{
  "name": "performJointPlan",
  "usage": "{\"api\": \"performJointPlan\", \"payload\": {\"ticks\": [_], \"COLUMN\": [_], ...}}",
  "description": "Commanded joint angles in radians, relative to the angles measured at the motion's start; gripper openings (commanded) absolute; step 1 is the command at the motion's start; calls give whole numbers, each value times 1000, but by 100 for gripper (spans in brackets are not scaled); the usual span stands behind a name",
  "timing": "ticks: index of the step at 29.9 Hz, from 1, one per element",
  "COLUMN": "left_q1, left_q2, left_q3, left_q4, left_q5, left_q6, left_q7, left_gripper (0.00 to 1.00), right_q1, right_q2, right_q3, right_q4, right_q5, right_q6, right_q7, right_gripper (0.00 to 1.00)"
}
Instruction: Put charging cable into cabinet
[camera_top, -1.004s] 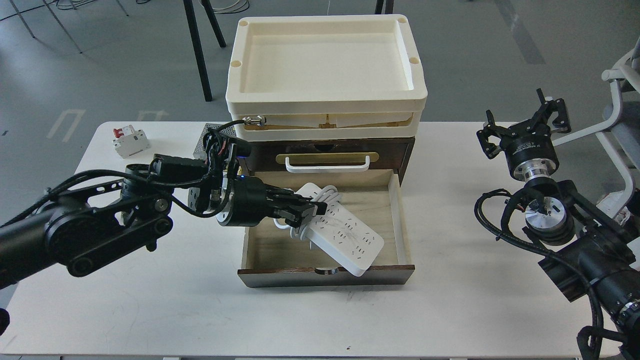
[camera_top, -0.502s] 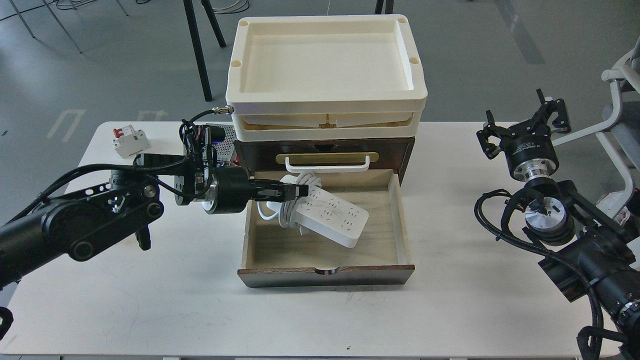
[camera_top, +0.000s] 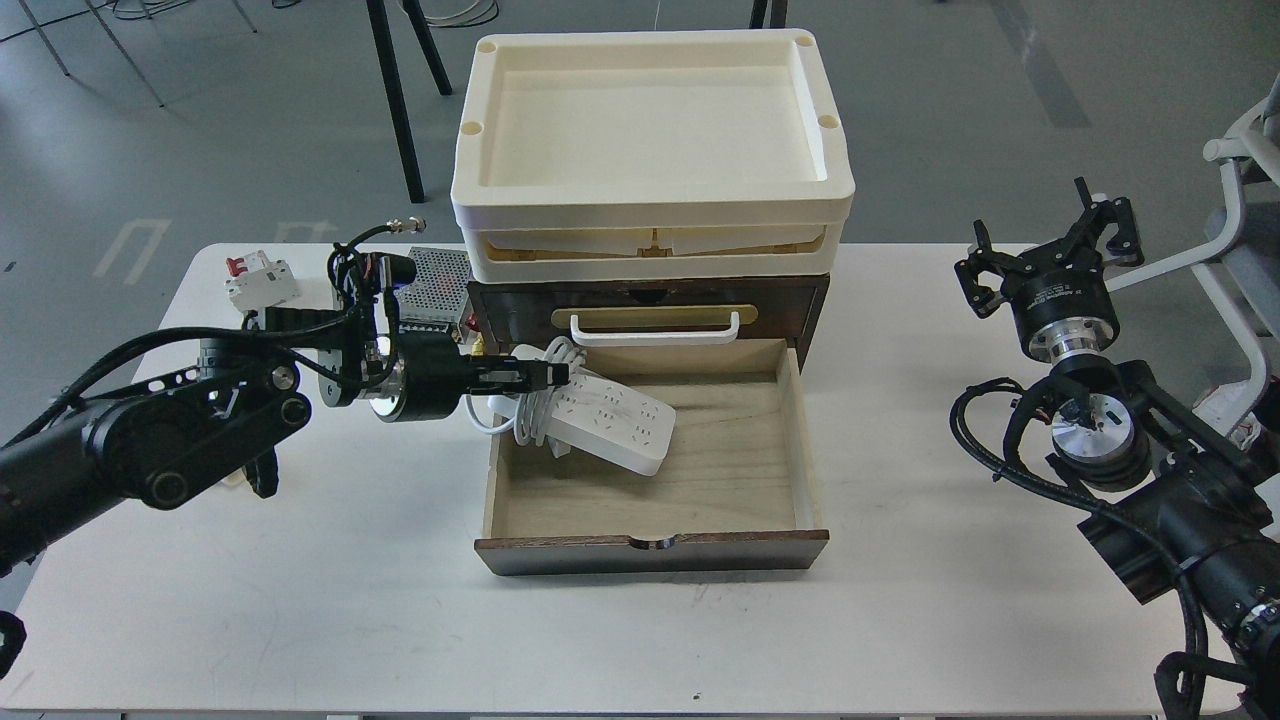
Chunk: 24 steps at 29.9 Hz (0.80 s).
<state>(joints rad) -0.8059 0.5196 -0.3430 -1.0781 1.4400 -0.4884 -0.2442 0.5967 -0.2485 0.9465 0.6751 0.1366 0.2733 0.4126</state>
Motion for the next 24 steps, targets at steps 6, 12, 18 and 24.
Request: {"api": "performJointPlan", "payload": {"ticks": [6,12,18,24], "left_q1": [-1,-2,2,4], "left_q2": [-26,-32,-20,11], "left_q3": [38,27,-120,-354], "left_q4": [-48,-74,-152,-160], "left_q5": [2,2,-81,-428], "left_q6": [0,0,0,0], "left_q7": [2,-1,-64,-173], "left_gripper": [20,65,92,94], "right_q1": [-2,-1,0,0], "right_q2": [-1,-2,-2,-2], "right_q3": [-2,-2,-2,-2], "right_q4": [0,1,1,1], "right_q5": [0,0,0,0], "right_q6": [1,1,1,1], "right_q7": [0,0,0,-1], "right_gripper": [100,100,100,100]}}
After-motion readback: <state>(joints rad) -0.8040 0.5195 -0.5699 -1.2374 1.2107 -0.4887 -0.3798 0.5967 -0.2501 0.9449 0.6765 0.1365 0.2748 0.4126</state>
